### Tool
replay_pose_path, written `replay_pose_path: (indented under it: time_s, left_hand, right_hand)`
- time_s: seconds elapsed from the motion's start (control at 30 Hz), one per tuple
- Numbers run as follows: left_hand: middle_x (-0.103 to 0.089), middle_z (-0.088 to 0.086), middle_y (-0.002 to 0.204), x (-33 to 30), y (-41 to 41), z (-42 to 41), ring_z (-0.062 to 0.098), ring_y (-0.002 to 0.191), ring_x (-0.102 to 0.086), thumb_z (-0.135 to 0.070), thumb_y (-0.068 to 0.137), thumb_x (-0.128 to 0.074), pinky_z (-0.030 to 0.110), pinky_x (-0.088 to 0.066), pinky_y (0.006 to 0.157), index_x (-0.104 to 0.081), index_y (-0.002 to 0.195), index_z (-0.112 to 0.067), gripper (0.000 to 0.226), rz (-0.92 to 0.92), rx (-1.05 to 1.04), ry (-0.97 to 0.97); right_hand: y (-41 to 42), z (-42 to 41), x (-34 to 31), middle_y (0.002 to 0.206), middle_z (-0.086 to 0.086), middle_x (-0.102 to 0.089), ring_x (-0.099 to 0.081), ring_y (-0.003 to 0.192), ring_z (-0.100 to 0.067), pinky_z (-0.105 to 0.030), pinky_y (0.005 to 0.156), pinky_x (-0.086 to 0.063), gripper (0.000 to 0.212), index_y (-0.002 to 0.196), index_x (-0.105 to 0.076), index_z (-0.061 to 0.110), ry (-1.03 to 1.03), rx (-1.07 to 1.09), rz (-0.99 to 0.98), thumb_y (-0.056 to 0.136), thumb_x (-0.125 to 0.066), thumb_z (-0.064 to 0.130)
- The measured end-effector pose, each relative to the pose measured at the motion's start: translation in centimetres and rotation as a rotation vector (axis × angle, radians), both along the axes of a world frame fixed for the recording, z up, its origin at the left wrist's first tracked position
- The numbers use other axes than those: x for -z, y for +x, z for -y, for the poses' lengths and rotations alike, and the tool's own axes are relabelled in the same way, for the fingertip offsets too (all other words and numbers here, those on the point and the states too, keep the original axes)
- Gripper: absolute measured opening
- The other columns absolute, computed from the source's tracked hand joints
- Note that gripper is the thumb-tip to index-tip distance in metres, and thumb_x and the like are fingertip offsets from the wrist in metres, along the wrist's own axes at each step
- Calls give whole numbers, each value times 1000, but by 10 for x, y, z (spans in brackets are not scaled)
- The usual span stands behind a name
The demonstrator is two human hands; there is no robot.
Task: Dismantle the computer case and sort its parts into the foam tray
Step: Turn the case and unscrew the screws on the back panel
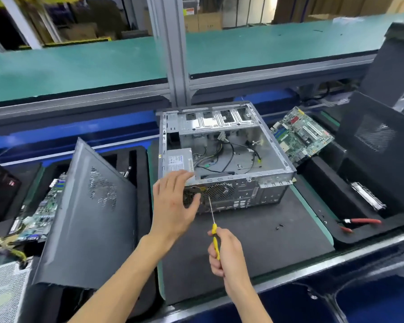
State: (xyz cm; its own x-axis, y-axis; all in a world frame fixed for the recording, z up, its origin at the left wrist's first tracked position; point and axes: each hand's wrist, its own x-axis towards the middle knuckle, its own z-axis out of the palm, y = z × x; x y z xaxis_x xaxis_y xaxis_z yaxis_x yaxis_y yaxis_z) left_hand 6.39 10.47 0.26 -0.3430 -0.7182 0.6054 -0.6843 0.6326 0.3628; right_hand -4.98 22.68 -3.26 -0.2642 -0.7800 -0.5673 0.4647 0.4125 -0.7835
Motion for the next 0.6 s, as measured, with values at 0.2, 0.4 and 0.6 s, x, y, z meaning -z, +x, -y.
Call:
replay_pose_path:
  time_s: [0.2, 0.4, 0.6]
  left_hand:
    - [-52, 1, 141, 15, 15, 6, 22, 136, -44, -27, 72, -81, 41, -17, 119, -53, 137, -16, 72, 269, 8, 100]
    - [-35, -2, 159, 7, -9, 22, 20, 150, -25, -19, 83, -69, 44, -6, 122, -33, 155, -18, 80, 413, 108, 117]
    - [-59, 3, 139, -4, -16, 49, 20, 142, -36, -23, 89, -65, 37, -10, 113, -46, 147, -21, 61, 421, 191, 150]
  right_hand:
    - [11, -1, 12, 54, 3, -43, -25, 42, -10, -22, 40, -16, 25, 106, -61, 9, 65, -31, -75, 105, -51, 33]
    - [4, 3, 17, 54, 5, -40, -23, 41, -8, -21, 39, -17, 28, 103, -66, 11, 48, -7, -129, 106, -49, 32]
    - [3, 7, 22, 54, 6, -39, -24, 41, -8, -21, 39, -18, 27, 104, -66, 11, 63, -26, -109, 105, -50, 33]
